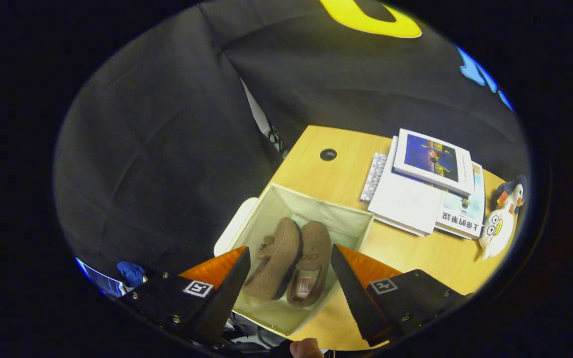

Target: Open the storage box then place both shoes into the box .Put the left shoe in first, then the right shoe, with the right side of both shoes facing outward in a uniform manner.

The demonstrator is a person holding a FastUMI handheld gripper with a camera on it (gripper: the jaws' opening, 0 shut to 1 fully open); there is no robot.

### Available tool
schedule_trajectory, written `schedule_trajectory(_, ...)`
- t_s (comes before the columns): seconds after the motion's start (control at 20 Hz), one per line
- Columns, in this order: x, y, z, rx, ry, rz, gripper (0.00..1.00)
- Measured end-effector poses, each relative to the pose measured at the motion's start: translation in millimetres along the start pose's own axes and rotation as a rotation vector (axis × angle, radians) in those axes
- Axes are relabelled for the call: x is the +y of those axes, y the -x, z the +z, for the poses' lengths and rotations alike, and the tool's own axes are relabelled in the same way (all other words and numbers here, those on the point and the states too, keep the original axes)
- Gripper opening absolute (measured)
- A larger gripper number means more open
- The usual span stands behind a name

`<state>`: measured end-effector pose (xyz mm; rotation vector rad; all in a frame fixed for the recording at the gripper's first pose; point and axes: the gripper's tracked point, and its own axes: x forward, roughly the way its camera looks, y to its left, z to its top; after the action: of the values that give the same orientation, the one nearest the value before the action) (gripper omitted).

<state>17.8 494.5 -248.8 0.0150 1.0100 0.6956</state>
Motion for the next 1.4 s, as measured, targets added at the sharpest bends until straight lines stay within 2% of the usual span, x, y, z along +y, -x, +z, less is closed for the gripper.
schedule_trajectory(0.35,-82,113,31,-0.308,-0.021,-0.119,0.98)
schedule_trajectory(0.6,-147,213,38,-0.536,-0.045,-0.251,0.98)
schedule_trajectory(0.85,-208,287,48,-0.715,-0.052,-0.386,0.98)
schedule_trajectory(1.0,-230,329,46,-0.801,-0.041,-0.458,0.98)
schedule_trajectory(1.4,-266,433,38,-0.989,-0.052,-0.573,0.98)
